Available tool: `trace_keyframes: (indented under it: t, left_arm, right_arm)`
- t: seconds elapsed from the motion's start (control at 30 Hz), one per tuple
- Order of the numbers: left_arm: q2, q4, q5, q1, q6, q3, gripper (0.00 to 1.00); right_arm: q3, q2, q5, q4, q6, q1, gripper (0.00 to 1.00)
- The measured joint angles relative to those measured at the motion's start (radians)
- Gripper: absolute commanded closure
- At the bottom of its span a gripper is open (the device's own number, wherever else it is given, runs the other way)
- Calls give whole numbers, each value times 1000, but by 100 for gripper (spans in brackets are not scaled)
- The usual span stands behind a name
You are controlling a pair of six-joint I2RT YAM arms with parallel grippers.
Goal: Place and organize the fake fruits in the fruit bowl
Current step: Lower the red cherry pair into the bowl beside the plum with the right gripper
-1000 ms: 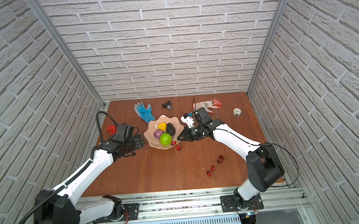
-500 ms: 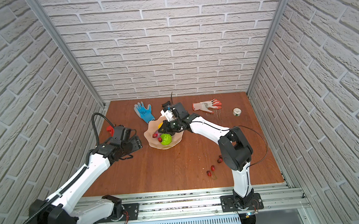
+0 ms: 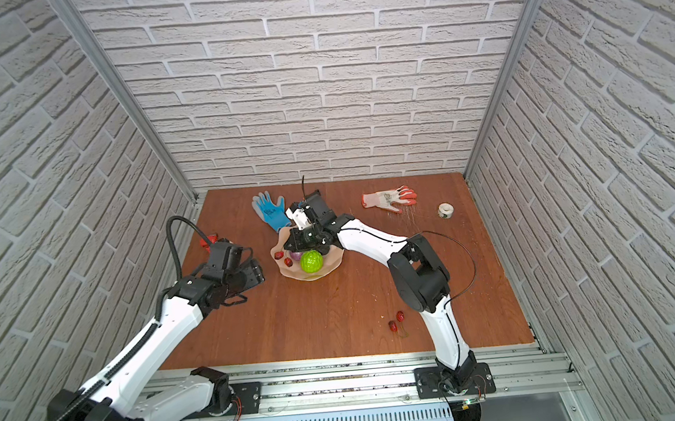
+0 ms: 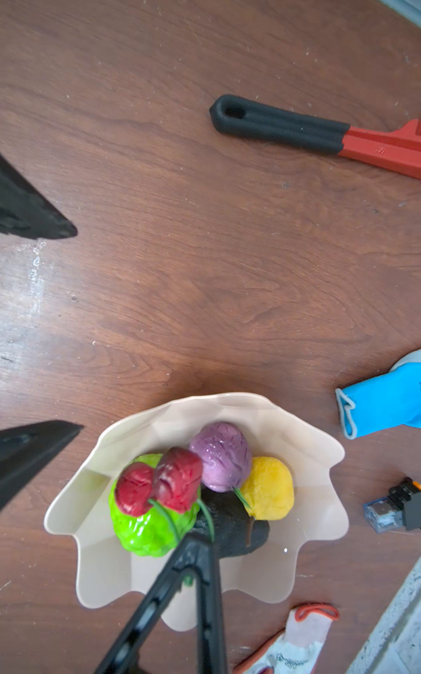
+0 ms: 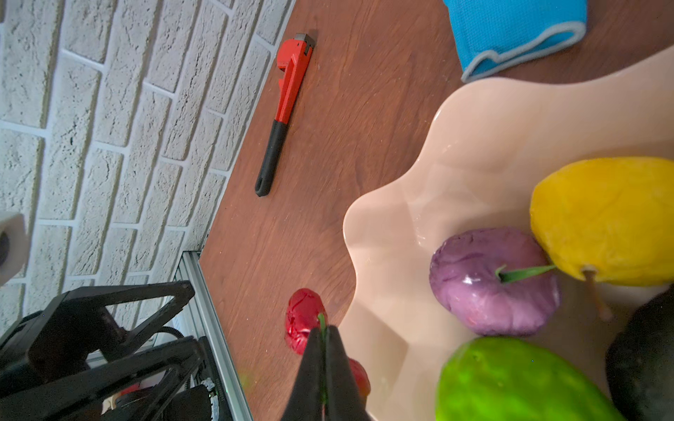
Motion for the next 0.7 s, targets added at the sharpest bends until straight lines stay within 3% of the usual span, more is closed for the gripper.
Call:
trace_keyframes:
  t: [0.33, 0.7]
  left_arm:
    - [-24, -15, -1, 1, -2, -16, 22]
    - [-51, -22, -7, 5, -3, -17, 22]
  right_arm:
    - [142, 80, 61, -112, -105, 9, 94]
    - [146, 96, 90, -182, -156, 19, 94]
